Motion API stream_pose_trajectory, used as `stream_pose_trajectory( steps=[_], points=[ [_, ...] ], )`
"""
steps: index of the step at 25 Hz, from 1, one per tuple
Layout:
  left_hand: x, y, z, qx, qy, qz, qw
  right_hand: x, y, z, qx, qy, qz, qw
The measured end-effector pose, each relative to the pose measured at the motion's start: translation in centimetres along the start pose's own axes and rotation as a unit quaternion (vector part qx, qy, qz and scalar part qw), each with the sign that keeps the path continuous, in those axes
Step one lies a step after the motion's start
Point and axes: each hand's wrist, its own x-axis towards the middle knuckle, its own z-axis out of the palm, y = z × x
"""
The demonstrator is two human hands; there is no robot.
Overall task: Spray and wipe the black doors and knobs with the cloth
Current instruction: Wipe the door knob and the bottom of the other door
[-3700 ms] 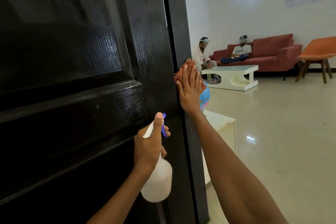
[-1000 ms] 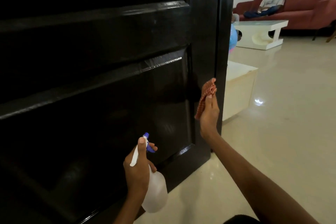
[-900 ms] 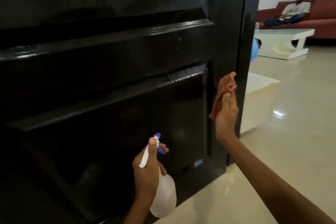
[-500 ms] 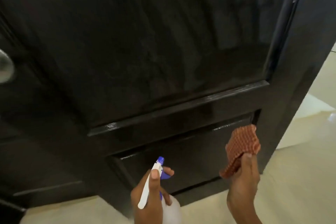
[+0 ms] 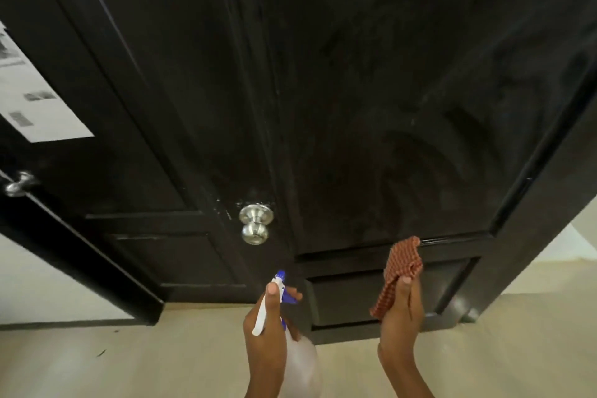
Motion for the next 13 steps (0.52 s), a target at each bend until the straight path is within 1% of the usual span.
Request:
stream_pose_trajectory(
  steps=[3,4,6,7,8,9,10,11,12,13],
  points=[
    [-0.2,2.9,-2.5,-0.006,0.044,0.002,0.999,-1.7,-3.4,3.7,-0.007,-0.037,0.003,0.999],
    [-0.1,3.6,-3.3,-0.013,0.058,0.003,0.998,-1.8,-4.0,4.7,-0.001,-0.05,-0.008,0.999],
    [0.7,4.6,-4.1,-0.028,0.085,-0.003,0.996,-1.3,-4.9,7.2,0.007,-0.081,-0.067,0.994],
    [1.2,4.9,-4.4,-0.034,0.096,-0.003,0.995,-0.6,-5.4,8.4,-0.001,-0.098,-0.114,0.989],
    [1.4,5.4,-4.4,-0.044,0.109,0.001,0.993,0.5,-5.8,9.7,-0.029,-0.115,-0.179,0.977],
    [1.7,5.7,-4.3,-0.055,0.124,0.004,0.991,1.8,-5.9,10.9,-0.092,-0.134,-0.26,0.952],
    [1.9,5.9,-4.3,-0.06,0.134,0.004,0.989,3.4,-5.7,12.2,-0.184,-0.159,-0.362,0.9],
    [2.2,6.1,-4.0,-0.067,0.143,-0.004,0.987,5.2,-5.2,13.4,-0.281,-0.184,-0.464,0.82],
    [2.4,6.2,-3.8,-0.074,0.149,-0.007,0.986,6.9,-4.4,14.3,-0.358,-0.197,-0.537,0.737],
    [2.6,6.4,-3.6,-0.082,0.152,-0.011,0.985,8.2,-3.4,15.0,-0.413,-0.199,-0.577,0.676]
  ],
)
